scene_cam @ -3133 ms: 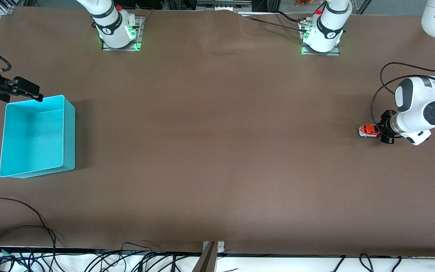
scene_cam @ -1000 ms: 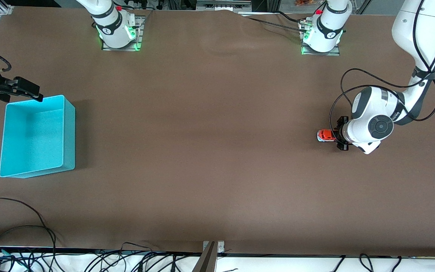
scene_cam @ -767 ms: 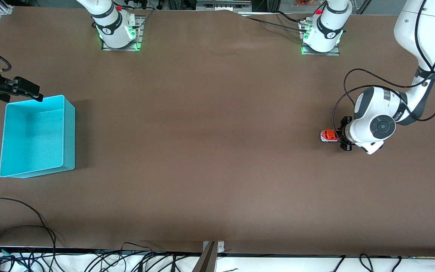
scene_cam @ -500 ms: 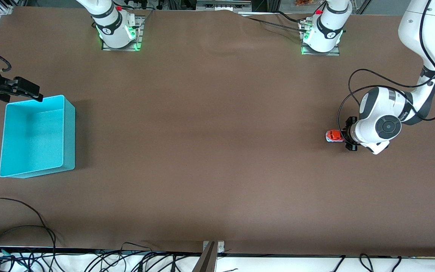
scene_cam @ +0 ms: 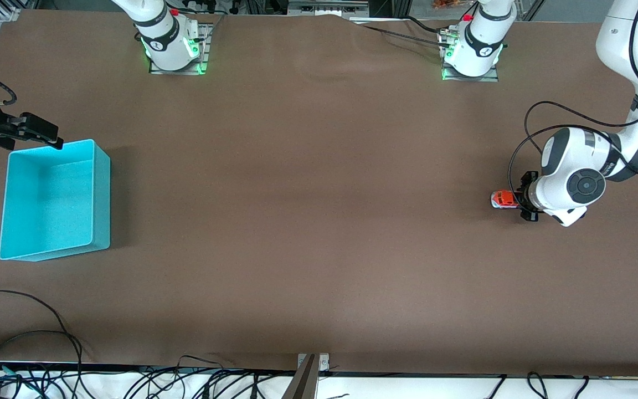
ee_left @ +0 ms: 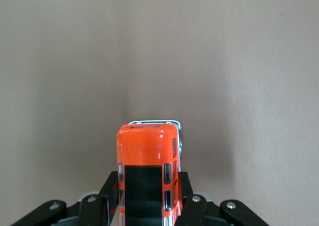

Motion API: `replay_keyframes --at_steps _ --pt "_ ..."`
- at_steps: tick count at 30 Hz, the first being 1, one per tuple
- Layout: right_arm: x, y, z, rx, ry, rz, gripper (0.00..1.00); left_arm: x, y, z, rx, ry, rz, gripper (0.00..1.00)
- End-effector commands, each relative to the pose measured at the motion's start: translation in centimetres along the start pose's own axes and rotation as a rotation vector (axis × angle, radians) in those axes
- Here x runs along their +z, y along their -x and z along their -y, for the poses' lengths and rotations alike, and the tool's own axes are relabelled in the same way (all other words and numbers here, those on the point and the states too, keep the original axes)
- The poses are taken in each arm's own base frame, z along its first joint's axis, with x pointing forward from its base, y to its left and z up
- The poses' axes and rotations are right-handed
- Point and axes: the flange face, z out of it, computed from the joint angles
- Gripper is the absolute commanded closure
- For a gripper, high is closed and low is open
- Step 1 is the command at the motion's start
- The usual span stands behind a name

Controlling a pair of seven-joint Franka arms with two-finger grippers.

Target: Wind up bus and store in blue box

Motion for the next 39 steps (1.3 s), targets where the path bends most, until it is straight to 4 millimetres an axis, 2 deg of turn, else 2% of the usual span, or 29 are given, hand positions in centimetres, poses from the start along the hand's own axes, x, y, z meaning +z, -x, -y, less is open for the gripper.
replay_keyframes --at_steps 1,14,28,34,39 --pt "-0.7 0.1 0.0 0.007 0.005 -0.014 0.00 2.4 -2.6 0.0 0.026 -0.015 -0.032 1.00" --pt "-0.7 0.1 0.0 0.007 0.005 -0.014 0.00 2.9 -3.5 0.0 0.049 -0.004 -0.031 1.00" --pt "-0.6 0.1 0.0 0.007 0.005 -0.013 0.00 3.3 -5.7 0.1 0.049 -0.003 -0.059 0.99" --pt "-0.7 0.1 0.0 0.007 0.005 -0.014 0.00 3.3 -5.7 0.1 0.051 -0.001 -0.060 0.99" --pt "-0.6 0.1 0.0 0.007 0.005 -0.013 0.00 3.3 -5.7 0.1 0.056 -0.002 -0.060 0.95"
